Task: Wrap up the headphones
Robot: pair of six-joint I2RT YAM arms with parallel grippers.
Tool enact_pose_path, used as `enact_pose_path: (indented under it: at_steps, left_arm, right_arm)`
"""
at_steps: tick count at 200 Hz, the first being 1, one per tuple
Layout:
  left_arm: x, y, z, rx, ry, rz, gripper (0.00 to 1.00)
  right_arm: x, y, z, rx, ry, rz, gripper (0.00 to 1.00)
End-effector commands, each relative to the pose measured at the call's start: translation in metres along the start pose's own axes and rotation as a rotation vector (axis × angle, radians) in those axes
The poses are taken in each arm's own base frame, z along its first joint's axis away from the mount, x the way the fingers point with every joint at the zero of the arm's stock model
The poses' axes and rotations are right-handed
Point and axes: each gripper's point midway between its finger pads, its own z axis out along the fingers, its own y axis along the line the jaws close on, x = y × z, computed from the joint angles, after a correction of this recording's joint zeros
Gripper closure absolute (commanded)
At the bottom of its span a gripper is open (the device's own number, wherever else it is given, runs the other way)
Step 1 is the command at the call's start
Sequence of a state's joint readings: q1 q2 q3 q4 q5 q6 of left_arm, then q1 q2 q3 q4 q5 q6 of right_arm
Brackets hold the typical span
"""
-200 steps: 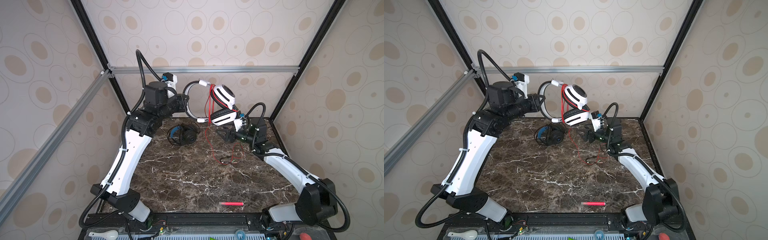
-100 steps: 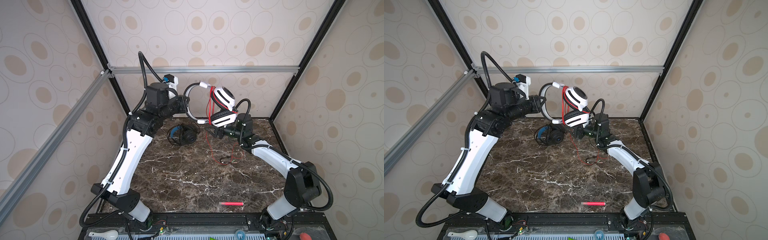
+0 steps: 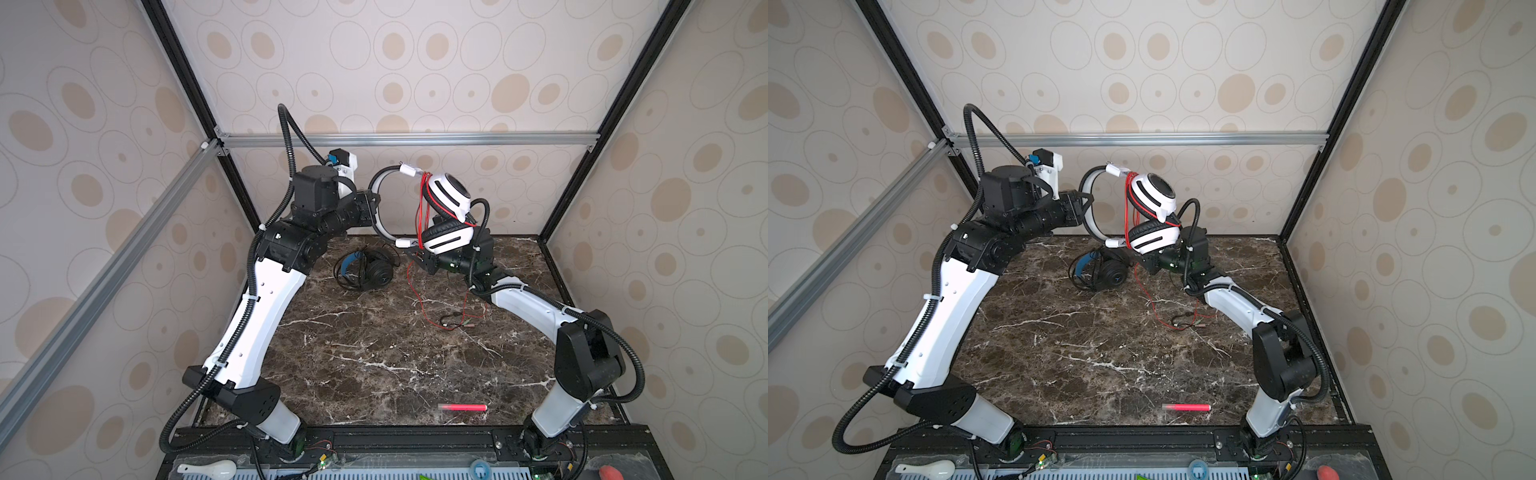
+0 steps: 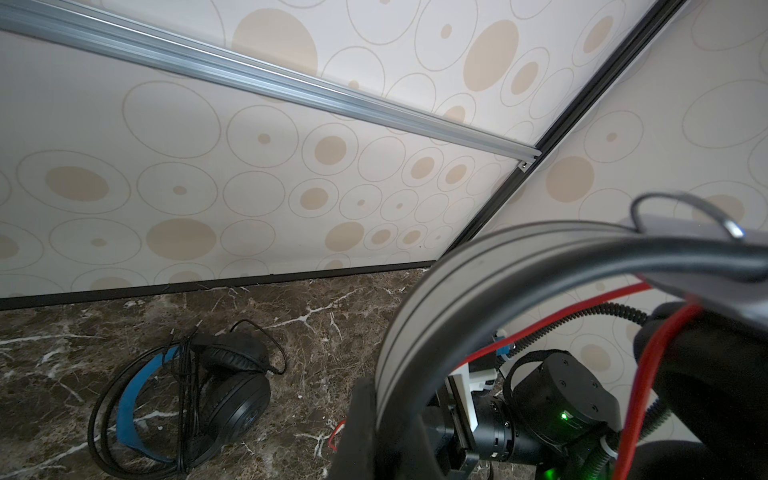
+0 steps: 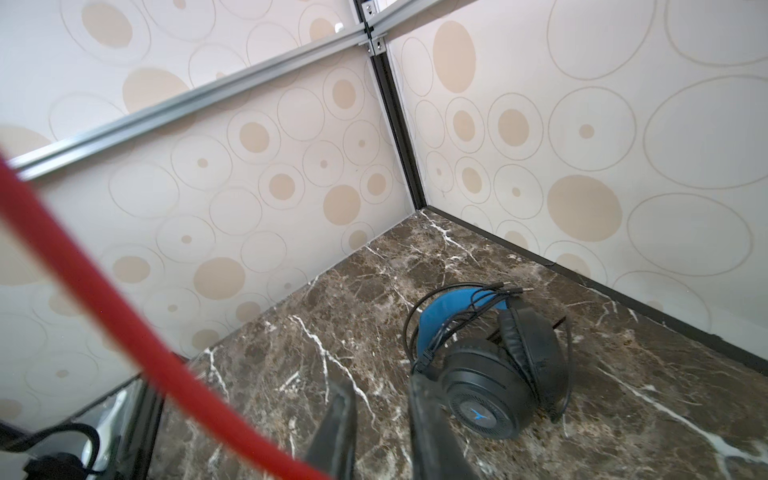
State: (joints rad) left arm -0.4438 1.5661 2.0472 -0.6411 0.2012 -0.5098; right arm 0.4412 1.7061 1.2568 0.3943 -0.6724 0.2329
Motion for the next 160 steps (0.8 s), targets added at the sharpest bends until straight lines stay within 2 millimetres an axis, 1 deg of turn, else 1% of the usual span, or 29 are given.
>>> enact_pose_path:
  at_steps: [1,20,48,61,78,93,117,137,160]
  left_arm:
    - [-0.034,-0.021,-0.017,0.086,-0.125,-0.042,1.0]
    - [-0.037,-0.02,-0.019,0.08,-0.146,-0.047,1.0]
    - [-0.042,-0.018,-0.016,0.079,-0.178,-0.077,1.0]
    - [-0.044,-0.013,-0.016,0.062,-0.205,-0.099,1.0]
    - [-0.042,-0.005,-0.013,0.047,-0.238,-0.129,1.0]
    - [-0.039,-0.004,-0.008,0.06,-0.251,-0.149,1.0]
    - [-0.034,-0.005,0.001,0.087,-0.247,-0.169,1.0]
    - [-0.035,-0.004,0.002,0.084,-0.254,-0.164,1.0]
    - [-0.04,-0.005,0.001,0.087,-0.273,-0.168,1.0]
  right_arm:
    - [0.01,0.004,0.002,-0.001,0.003,0.004,0.89]
    - [0.018,0.004,-0.004,0.024,0.015,0.006,0.93]
    - [0.034,0.006,-0.013,0.055,0.049,0.019,0.94]
    - [0.041,0.007,-0.018,0.087,0.064,0.025,0.94]
    - [0.049,0.008,-0.028,0.137,0.063,0.046,0.94]
    - [0.057,0.015,-0.035,0.154,0.06,0.057,0.93]
    - [0.072,0.03,-0.039,0.126,0.084,0.077,0.94]
    - [0.081,0.036,-0.046,0.119,0.087,0.107,0.94]
    - [0.083,0.042,-0.053,0.113,0.066,0.135,0.94]
